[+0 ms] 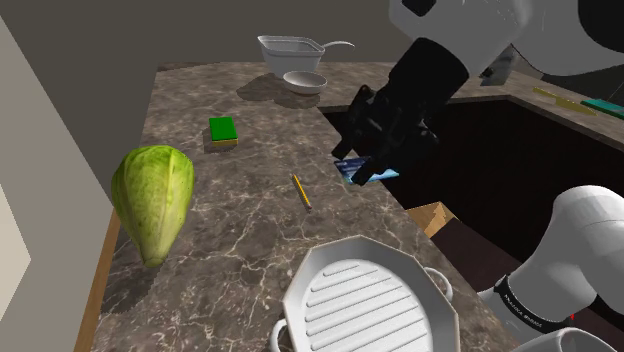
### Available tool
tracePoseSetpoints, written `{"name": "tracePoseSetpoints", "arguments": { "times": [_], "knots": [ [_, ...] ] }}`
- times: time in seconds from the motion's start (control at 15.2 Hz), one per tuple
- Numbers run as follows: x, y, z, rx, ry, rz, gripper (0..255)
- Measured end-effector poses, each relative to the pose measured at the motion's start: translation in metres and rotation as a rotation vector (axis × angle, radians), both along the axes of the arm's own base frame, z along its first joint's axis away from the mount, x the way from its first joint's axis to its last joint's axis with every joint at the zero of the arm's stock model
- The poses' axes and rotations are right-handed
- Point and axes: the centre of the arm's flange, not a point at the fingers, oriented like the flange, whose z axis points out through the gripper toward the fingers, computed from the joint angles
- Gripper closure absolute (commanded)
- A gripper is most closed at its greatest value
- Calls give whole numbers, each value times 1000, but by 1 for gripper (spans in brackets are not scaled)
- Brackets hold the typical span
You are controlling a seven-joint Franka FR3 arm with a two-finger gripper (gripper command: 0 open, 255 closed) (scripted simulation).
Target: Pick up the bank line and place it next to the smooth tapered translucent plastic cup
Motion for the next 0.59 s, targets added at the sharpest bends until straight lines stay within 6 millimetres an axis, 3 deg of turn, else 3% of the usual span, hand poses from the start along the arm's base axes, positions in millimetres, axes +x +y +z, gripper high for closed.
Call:
{"name": "tracePoseSetpoints", "arguments": {
  "times": [0.59],
  "knots": [
    [-116,30,3,0,0,0,255]
  ]
}}
